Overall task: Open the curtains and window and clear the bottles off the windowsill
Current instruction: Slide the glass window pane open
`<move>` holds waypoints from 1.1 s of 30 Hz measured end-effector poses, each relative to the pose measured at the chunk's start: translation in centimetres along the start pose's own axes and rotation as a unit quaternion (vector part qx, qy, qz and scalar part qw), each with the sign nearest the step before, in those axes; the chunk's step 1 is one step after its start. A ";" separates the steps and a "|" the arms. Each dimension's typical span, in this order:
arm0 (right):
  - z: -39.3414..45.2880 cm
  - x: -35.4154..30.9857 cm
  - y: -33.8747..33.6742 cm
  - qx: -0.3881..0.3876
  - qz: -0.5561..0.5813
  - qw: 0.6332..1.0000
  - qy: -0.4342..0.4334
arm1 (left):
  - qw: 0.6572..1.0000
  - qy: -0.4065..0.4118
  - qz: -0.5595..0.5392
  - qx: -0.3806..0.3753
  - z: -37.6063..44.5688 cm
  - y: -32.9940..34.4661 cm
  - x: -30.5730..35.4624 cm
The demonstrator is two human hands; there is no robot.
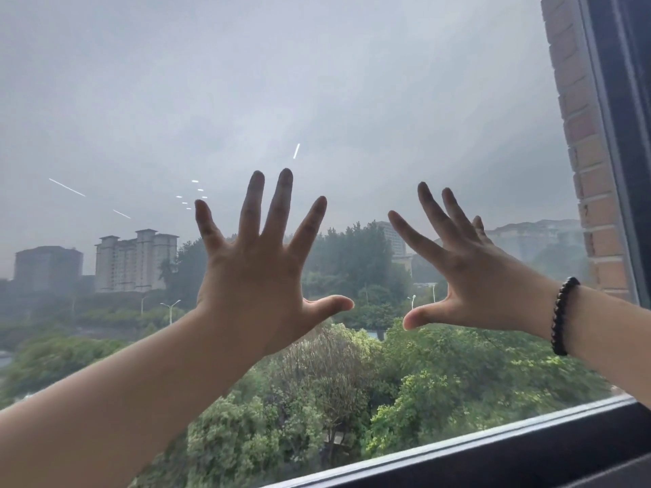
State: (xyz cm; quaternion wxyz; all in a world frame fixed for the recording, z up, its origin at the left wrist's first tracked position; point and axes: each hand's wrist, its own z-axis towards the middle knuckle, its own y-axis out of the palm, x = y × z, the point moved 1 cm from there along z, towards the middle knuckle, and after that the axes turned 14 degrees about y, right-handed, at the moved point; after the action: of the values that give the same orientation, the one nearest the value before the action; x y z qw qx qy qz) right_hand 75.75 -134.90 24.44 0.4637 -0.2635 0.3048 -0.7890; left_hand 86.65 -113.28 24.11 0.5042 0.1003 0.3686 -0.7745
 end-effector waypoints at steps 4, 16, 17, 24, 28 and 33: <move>0.0 -1.9 -0.3 0.001 0.006 1.000 -0.006 | 1.000 -0.005 0.002 0.005 -1.4 0.0 -1.6; 0.0 -7.4 -1.3 -0.007 0.017 1.000 -0.023 | 1.000 0.008 0.009 0.007 -5.3 -0.2 -6.9; 0.0 -7.7 -1.4 -0.008 0.016 1.000 -0.022 | 1.000 0.010 0.011 0.009 -5.5 -0.2 -7.2; 0.3 -11.3 -2.1 -0.008 0.038 0.999 -0.030 | 1.000 0.012 0.008 0.015 -7.6 -0.1 -10.4; 0.2 -13.5 -2.7 -0.009 0.056 0.998 -0.035 | 0.999 0.017 0.020 0.026 -8.7 -0.1 -12.1; 0.1 -16.5 -3.2 -0.018 0.077 0.996 -0.047 | 0.999 0.014 0.021 0.044 -10.3 -0.2 -13.9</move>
State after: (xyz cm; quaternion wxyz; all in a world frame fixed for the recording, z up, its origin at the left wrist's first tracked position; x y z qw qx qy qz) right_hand 81.05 -118.98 24.64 0.5318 -0.2842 0.3161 -0.7325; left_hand 90.78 -96.42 24.25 0.5106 0.1409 0.3386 -0.7777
